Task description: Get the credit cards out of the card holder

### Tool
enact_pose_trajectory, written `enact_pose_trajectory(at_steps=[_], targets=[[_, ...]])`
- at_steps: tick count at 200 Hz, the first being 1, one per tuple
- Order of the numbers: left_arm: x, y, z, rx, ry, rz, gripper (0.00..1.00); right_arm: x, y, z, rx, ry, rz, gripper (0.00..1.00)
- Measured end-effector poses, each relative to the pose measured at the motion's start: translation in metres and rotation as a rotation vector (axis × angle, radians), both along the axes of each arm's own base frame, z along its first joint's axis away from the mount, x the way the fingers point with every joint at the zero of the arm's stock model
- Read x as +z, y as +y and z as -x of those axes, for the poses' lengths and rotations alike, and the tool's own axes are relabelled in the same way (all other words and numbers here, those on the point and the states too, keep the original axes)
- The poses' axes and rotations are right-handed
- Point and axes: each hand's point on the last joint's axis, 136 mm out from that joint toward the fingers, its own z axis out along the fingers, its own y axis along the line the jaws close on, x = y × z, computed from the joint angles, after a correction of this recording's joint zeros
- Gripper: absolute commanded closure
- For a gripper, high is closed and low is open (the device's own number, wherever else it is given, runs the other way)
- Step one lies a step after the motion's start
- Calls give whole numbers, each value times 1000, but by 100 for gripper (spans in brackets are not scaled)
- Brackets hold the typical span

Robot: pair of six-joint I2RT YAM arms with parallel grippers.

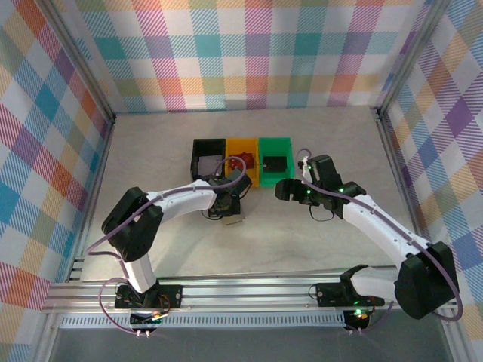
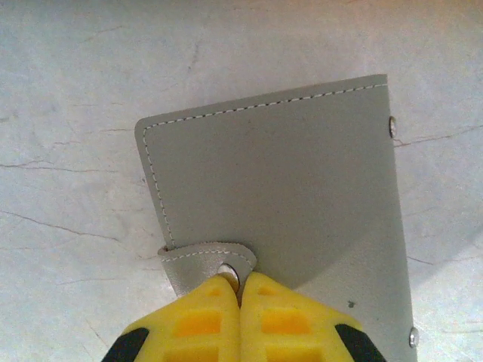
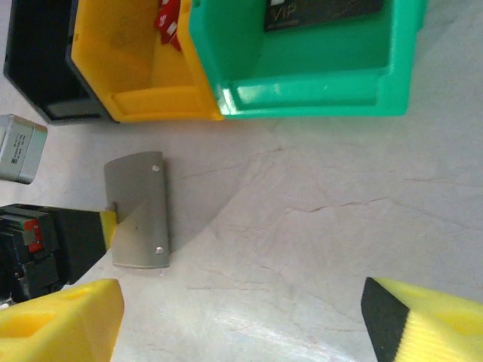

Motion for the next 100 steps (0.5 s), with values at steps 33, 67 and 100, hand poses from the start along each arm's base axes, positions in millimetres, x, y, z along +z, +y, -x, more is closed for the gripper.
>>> enact_pose_trajectory(at_steps=[33,67,100], targets=[[1,-8,8,-26,-7,44,100,-9,12,3,48,45,-37,36],[2,-19,14,-54,-16,100,100,-24,24,9,93,116,-60,58],[9,-28,16,-72,-41,161,100,-30,32,15,109,160,-75,68]])
